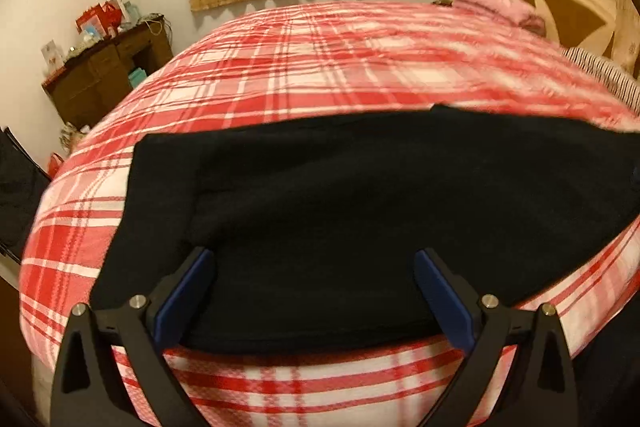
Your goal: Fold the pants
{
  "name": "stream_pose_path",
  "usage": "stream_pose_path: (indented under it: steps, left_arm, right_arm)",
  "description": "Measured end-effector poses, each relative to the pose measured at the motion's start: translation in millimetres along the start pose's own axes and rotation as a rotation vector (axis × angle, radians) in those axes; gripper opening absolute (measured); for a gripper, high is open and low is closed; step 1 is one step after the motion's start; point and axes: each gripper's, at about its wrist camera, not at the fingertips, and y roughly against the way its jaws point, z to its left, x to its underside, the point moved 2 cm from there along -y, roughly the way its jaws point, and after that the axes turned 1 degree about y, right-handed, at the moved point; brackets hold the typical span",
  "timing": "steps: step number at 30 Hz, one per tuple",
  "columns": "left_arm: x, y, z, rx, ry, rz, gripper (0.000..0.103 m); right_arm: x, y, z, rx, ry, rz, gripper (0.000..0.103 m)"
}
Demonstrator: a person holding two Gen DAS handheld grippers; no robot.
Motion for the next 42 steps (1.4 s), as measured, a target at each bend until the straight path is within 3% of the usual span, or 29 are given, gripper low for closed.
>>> stream_pose_path:
  steps: [5, 13, 19, 26, 31, 38, 42]
  left_arm:
    - [-17, 15, -21, 0.030, -0.029, -0.067, 0.102]
    - [-35, 13, -54, 0.112, -0.038, -0.104, 0.102]
    - [-26, 3, -64, 0.144, -0.043, -0.073, 0.102]
    - [-18, -5, -71, 0.165, -0.040, -0.052, 0.102]
    - [-11, -20, -68, 0.126, -0.038, -0.004, 0.102]
    - [-10, -19, -76, 0.089, -0.058, 0.035, 0.102]
    - [-9, -21, -80, 0.068, -0.066, 0.055, 0.102]
  right_arm:
    - [-11, 47, -27, 0.104, -0.006, -0.119, 0.056]
    - [-20, 148, -104, 0.319, -0.227, -0.360, 0.056]
    - [-4, 186, -162, 0.392, -0.408, -0.384, 0.056]
    - [5, 180, -186, 0.353, -0.487, -0.358, 0.056]
    - [10, 179, -189, 0.346, -0.503, -0.369, 0.056]
    - [14, 196, -175, 0.362, -0.497, -0.438, 0.056]
    - [-2, 194, -142, 0.355, -0.393, -0.460, 0.056]
